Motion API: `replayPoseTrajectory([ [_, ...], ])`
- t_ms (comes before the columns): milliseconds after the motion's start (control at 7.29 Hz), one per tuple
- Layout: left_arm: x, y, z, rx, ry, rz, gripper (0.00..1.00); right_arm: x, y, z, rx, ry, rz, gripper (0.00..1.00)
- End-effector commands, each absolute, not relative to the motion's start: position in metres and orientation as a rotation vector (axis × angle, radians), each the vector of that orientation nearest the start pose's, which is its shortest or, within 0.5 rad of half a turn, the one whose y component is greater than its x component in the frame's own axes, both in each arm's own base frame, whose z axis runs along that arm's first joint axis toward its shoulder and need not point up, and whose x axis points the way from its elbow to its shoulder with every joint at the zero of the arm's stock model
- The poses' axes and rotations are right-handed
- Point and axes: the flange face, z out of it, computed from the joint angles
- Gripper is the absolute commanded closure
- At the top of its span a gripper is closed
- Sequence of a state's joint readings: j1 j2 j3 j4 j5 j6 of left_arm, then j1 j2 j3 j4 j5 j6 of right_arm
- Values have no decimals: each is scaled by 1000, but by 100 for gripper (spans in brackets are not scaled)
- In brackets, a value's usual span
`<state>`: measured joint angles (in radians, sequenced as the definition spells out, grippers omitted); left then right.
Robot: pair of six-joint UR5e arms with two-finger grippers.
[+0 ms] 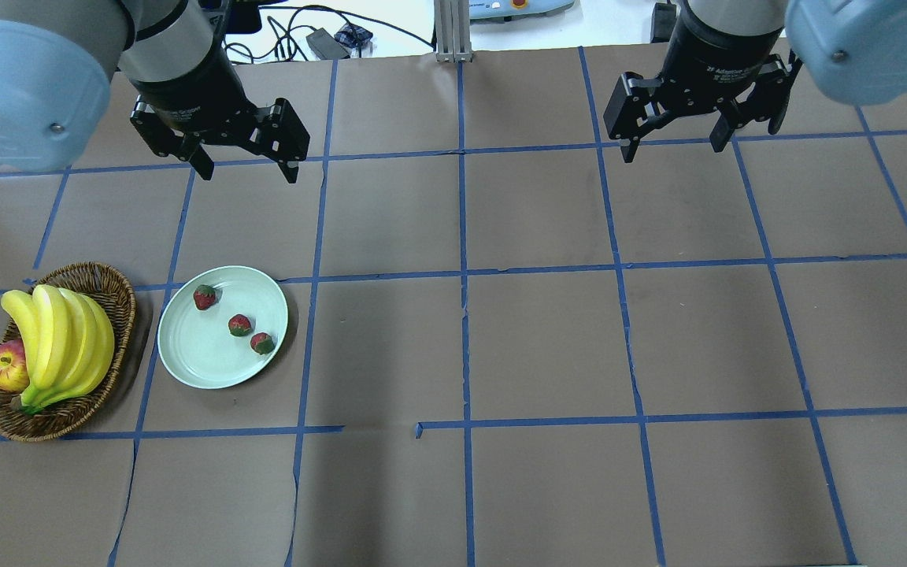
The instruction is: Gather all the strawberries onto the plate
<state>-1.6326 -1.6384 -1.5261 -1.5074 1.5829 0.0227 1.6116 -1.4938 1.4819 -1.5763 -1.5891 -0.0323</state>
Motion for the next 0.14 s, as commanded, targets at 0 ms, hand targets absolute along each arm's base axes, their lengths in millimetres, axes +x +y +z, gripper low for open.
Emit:
replayPoseTrajectory([
  [0, -164, -515, 482, 134, 3127, -65, 0, 153, -521, 494, -116, 3156, -34, 0],
])
